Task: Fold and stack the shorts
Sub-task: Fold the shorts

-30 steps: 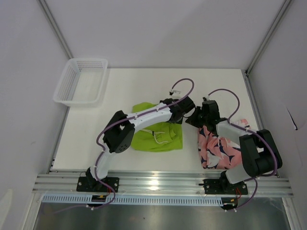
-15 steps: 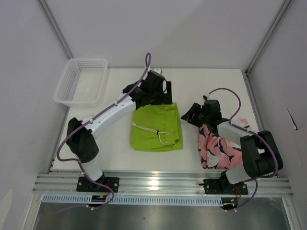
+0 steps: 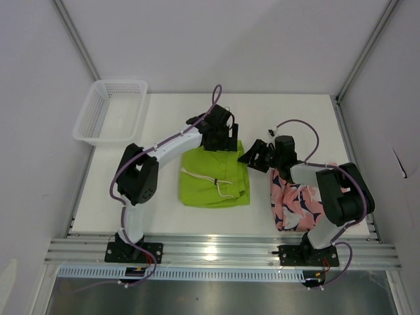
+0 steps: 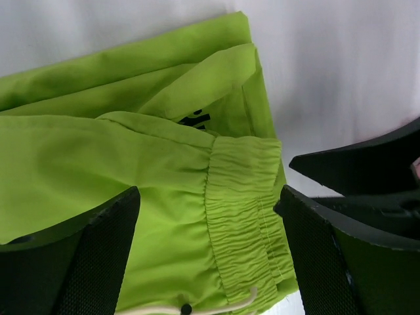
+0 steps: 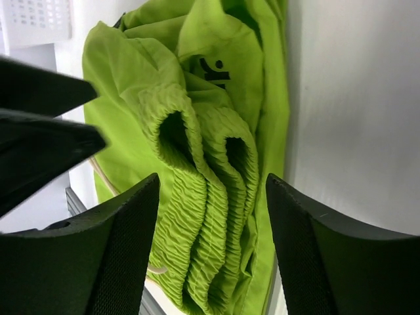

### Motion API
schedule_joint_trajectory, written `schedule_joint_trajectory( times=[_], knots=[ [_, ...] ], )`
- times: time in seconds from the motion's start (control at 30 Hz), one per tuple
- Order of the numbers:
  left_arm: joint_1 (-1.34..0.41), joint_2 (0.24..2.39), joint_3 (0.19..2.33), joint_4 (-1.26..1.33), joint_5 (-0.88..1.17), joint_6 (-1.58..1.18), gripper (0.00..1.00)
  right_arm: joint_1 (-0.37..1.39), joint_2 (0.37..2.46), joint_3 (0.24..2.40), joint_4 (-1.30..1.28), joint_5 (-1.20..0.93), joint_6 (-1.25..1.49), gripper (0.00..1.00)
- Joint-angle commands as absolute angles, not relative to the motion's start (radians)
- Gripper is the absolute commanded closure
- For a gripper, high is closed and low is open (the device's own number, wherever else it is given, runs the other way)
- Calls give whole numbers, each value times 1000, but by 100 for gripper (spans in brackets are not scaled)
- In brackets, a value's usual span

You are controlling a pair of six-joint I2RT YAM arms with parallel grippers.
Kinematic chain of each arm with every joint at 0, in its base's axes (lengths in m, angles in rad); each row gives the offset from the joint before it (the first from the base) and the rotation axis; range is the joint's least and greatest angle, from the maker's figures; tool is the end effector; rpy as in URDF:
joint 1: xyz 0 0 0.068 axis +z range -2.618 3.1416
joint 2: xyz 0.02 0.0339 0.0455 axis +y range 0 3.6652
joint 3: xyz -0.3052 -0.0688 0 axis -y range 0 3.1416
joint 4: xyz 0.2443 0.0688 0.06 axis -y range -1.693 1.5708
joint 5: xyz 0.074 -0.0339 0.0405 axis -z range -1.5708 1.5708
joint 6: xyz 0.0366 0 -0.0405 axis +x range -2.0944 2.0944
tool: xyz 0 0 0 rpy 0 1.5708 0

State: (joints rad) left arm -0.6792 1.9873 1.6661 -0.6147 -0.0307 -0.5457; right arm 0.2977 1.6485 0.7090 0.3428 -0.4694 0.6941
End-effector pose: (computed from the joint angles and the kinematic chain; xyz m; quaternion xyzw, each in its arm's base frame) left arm 0.3585 -0.2880 0.2834 0.0586 0.9481 -0.1675 0.2638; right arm 0.3054 0.1110 0.1961 0.0625 0.8641 0.3973 0.3026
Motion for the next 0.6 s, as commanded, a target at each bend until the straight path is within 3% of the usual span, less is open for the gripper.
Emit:
schedule_joint_trajectory(
  times=[0.0,0.1,0.4,0.57],
  knots=[
    [-661,1999,1743,-592,21,-509,14,310,1672,739,465,-503,667,31],
    [-644,2037,1761,-592,40,-509,25,322,1704,749,486,-497,661,32],
    [-624,2091,1773,-580,77,-514,58,367,1787,795,529,-480,634,51],
    [-624,2106,1764,-586,80,-514,73,376,1795,795,560,-477,624,51]
  ],
)
